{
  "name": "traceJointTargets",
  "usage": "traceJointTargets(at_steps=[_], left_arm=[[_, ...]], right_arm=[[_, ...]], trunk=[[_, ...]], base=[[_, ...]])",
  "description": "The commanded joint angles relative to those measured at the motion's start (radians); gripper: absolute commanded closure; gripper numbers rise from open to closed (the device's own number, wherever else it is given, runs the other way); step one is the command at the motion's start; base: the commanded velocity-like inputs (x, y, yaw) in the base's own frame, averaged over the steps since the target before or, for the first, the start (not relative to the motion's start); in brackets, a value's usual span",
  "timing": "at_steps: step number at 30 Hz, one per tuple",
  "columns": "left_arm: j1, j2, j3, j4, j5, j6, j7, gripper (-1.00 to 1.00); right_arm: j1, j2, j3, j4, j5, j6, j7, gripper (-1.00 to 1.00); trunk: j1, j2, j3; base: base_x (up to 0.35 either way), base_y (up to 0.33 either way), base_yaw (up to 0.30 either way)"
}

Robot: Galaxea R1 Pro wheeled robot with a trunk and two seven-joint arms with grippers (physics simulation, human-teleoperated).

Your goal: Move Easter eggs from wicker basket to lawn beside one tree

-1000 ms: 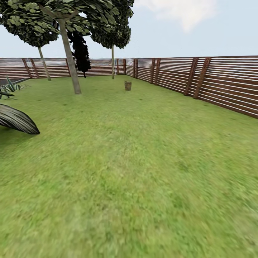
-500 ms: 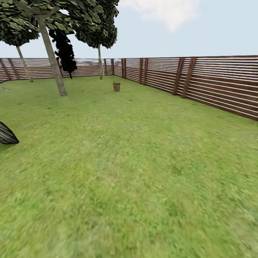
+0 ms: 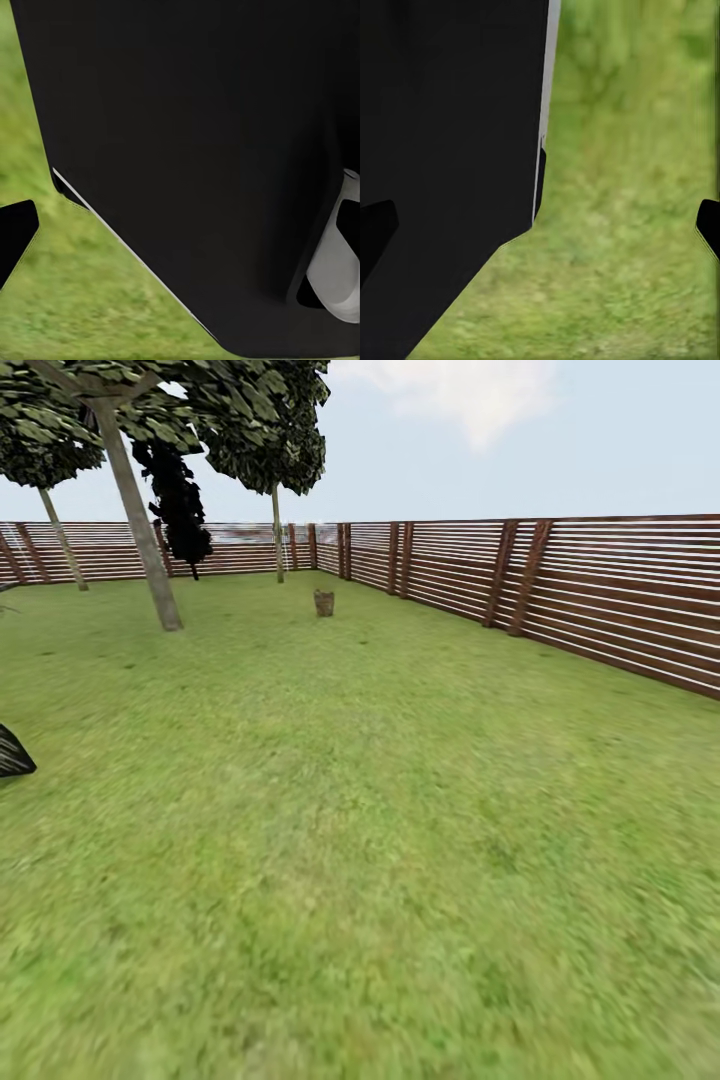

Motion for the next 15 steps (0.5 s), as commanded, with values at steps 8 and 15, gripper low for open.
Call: traceJointTargets(at_steps=[8, 15], left_arm=[[0.001, 0.0, 0.0, -0.002, 0.0, -0.002, 0.0, -1.0], [0.0, 0.0, 0.0, -0.002, 0.0, -0.002, 0.0, -1.0]], right_arm=[[-0.001, 0.0, 0.0, 0.002, 0.007, -0.001, -0.001, -1.0], [-0.001, 0.0, -0.001, 0.001, 0.007, -0.001, -0.001, -1.0]], trunk=[[0.001, 0.0, -0.001], [0.001, 0.0, -0.001]], base=[[0.338, 0.0, 0.0], [0.338, 0.0, 0.0]])
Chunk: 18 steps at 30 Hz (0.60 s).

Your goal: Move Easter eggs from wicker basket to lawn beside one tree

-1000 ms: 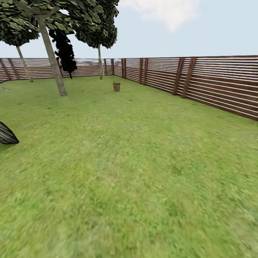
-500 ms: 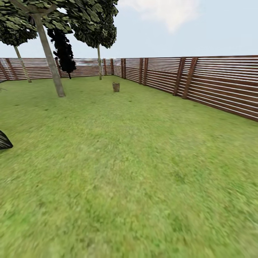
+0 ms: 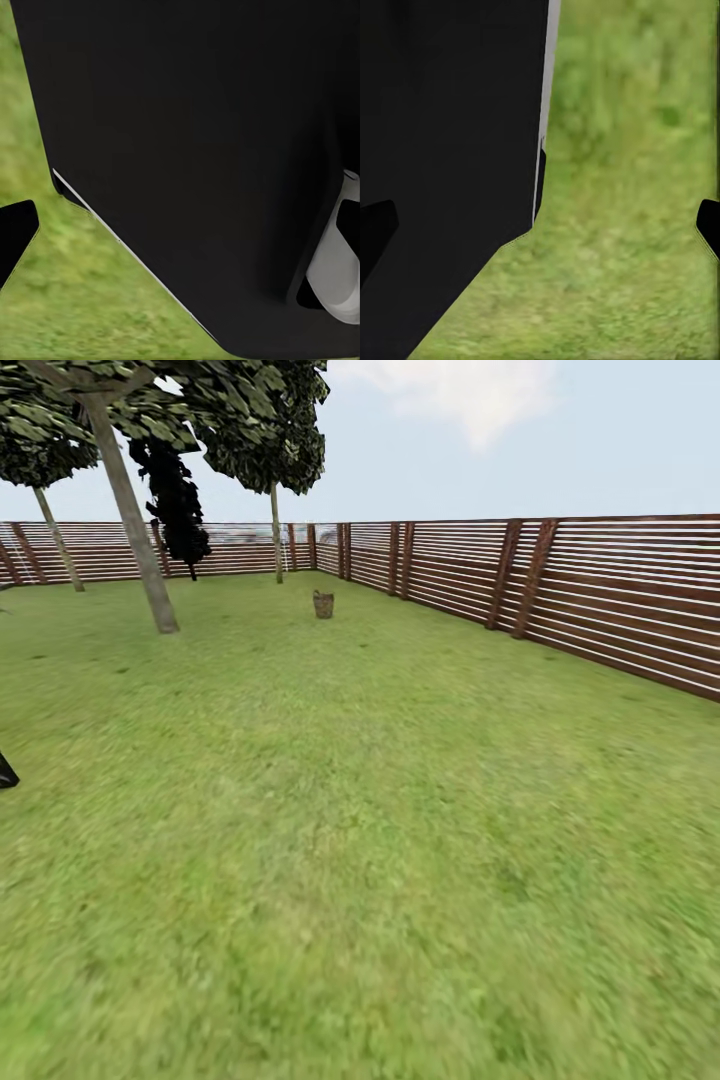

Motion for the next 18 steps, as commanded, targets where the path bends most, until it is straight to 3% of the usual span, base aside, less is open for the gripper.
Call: traceJointTargets(at_steps=[1, 18], left_arm=[[0.0, 0.0, 0.0, -0.002, 0.0, -0.001, 0.0, -1.0], [0.001, 0.0, 0.0, -0.003, 0.0, 0.0, 0.0, -1.0]], right_arm=[[-0.001, 0.0, 0.0, 0.003, 0.007, -0.001, -0.001, -1.0], [-0.001, 0.0, 0.001, 0.003, 0.008, -0.001, -0.001, -1.0]], trunk=[[0.001, 0.0, -0.001], [0.001, 0.0, -0.001]], base=[[0.338, 0.0, 0.0], [0.338, 0.0, 0.0]])
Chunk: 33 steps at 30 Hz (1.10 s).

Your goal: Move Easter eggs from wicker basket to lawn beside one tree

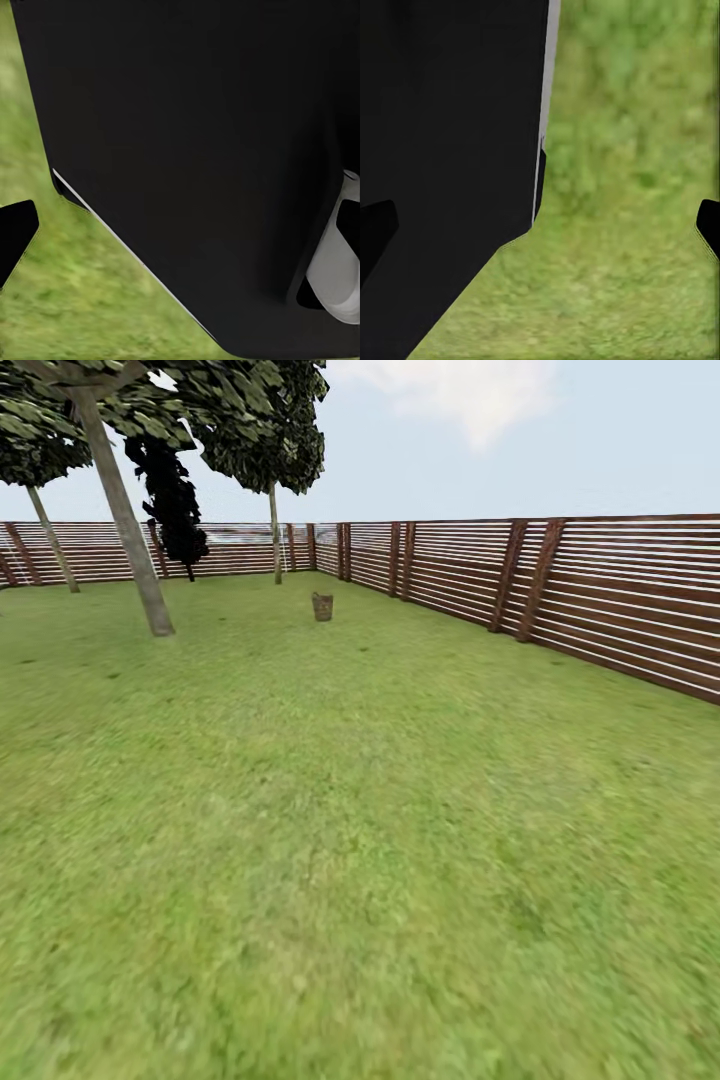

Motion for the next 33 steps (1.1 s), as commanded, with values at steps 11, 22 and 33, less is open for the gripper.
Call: traceJointTargets(at_steps=[11, 22, 33], left_arm=[[0.001, 0.001, 0.0, -0.002, 0.0, 0.0, 0.0, -1.0], [0.001, 0.001, 0.0, -0.002, 0.0, 0.0, 0.0, -1.0], [0.0, 0.001, 0.0, -0.002, 0.001, 0.0, 0.0, -1.0]], right_arm=[[-0.001, 0.0, 0.001, 0.003, 0.008, -0.001, -0.001, -1.0], [-0.001, 0.0, -0.002, 0.003, 0.007, -0.001, -0.001, -1.0], [-0.001, 0.0, 0.001, 0.003, 0.008, -0.001, -0.001, -1.0]], trunk=[[0.001, 0.0, -0.001], [0.001, 0.0, -0.001], [0.001, 0.0, -0.001]], base=[[0.338, 0.0, 0.0], [0.338, 0.0, 0.0], [0.338, 0.0, 0.0]])
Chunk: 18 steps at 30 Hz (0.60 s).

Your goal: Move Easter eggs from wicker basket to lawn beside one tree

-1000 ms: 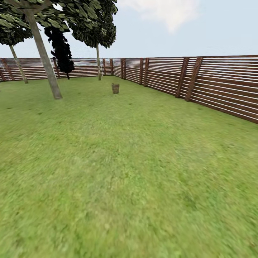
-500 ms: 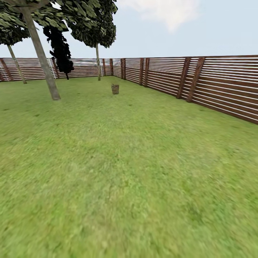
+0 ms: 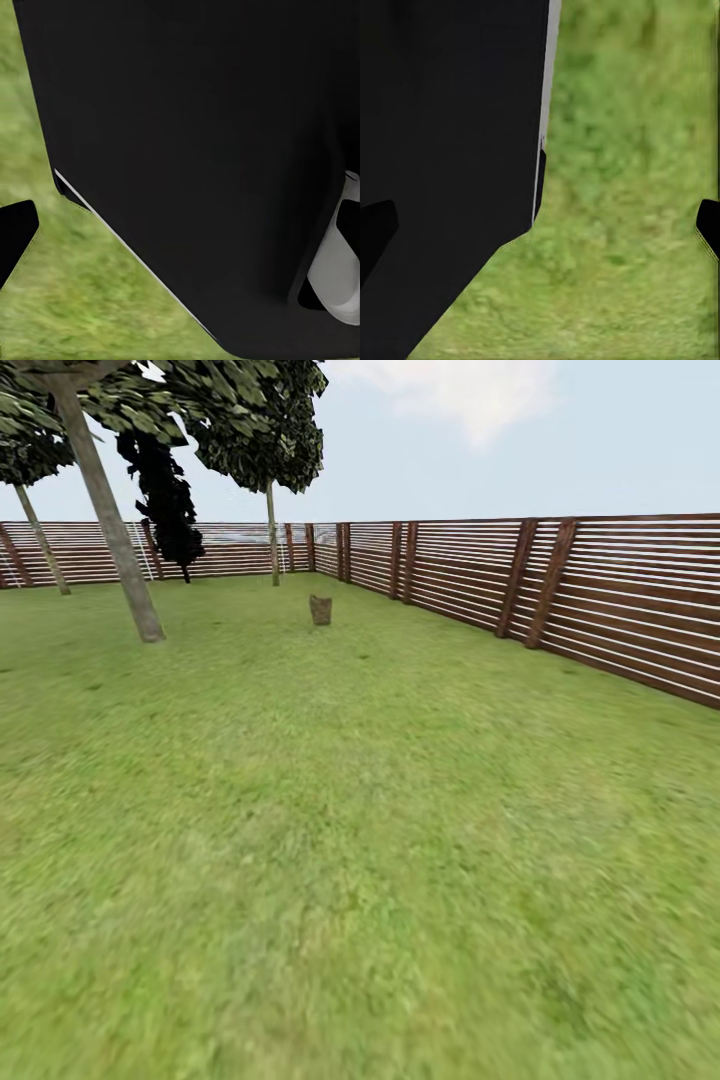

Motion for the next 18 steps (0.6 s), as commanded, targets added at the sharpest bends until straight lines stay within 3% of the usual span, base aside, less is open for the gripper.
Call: traceJointTargets(at_steps=[1, 18], left_arm=[[0.001, 0.0, 0.0, -0.002, 0.0, -0.001, 0.0, -1.0], [0.001, 0.0, 0.0, -0.002, 0.0, -0.001, 0.0, -1.0]], right_arm=[[-0.001, 0.0, 0.001, 0.003, 0.007, -0.001, -0.001, -1.0], [-0.001, -0.003, 0.001, 0.003, 0.009, -0.027, 0.001, -1.0]], trunk=[[0.001, 0.0, -0.001], [0.001, 0.0, 0.008]], base=[[0.338, 0.0, 0.0], [0.338, 0.0, 0.0]])
